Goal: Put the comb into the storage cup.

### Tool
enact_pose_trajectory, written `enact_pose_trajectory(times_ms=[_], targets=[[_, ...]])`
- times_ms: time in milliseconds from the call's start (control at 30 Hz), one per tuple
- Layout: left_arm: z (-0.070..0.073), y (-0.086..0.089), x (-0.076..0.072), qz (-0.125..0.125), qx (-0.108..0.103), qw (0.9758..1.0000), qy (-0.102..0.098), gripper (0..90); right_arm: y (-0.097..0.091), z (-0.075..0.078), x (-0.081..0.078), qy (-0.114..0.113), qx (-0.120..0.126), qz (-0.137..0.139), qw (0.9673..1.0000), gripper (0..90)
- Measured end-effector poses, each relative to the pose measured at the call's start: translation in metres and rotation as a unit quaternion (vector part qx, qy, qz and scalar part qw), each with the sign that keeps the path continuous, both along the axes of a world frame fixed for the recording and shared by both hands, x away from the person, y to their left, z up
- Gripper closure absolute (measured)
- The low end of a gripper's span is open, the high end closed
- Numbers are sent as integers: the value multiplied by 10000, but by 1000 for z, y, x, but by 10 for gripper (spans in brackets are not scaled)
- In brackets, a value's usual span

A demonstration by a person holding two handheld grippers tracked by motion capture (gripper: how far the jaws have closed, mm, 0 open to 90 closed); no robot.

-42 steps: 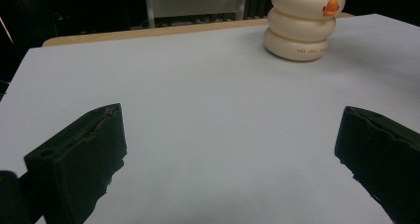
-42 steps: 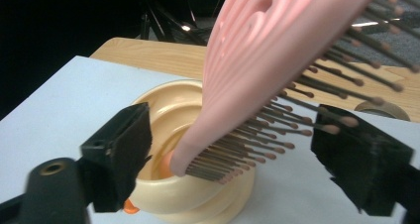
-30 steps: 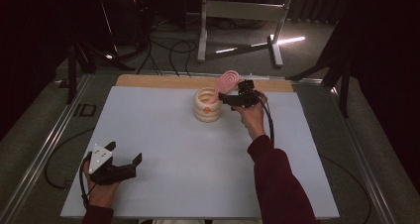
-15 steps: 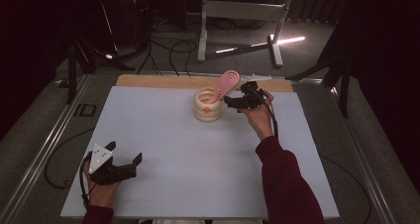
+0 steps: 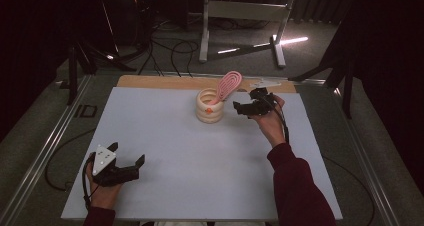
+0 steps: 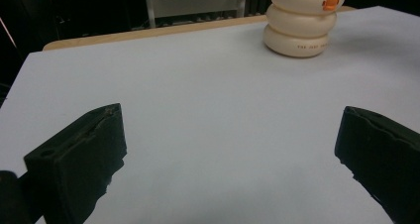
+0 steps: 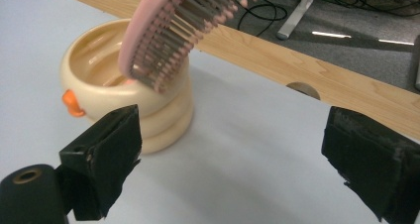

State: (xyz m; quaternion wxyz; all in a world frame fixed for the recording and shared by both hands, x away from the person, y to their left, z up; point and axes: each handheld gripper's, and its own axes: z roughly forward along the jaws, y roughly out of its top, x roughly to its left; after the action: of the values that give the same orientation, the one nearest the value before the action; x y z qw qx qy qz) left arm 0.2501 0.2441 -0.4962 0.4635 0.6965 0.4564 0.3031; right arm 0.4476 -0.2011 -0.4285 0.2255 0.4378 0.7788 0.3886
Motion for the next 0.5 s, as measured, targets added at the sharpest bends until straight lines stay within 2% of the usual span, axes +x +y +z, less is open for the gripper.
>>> enact_pose_trajectory(times_ms=[100,267,433,500], targets=[[0,-1,0,-19,25,10000,-2,0,-5,1,-5,-10,15,-11,10000,86],[0,-2,0,-23,17,10000,-12,0,-15,4,-16,-22,206,-79,9998,87],[0,-2,0,-28,4,10000,-21,0,-22,6,-32,-161,300,-23,9994,86],[0,-2,0,-18,-2,10000,-26,0,-25,6,-39,-151,326,-54,9993,92]])
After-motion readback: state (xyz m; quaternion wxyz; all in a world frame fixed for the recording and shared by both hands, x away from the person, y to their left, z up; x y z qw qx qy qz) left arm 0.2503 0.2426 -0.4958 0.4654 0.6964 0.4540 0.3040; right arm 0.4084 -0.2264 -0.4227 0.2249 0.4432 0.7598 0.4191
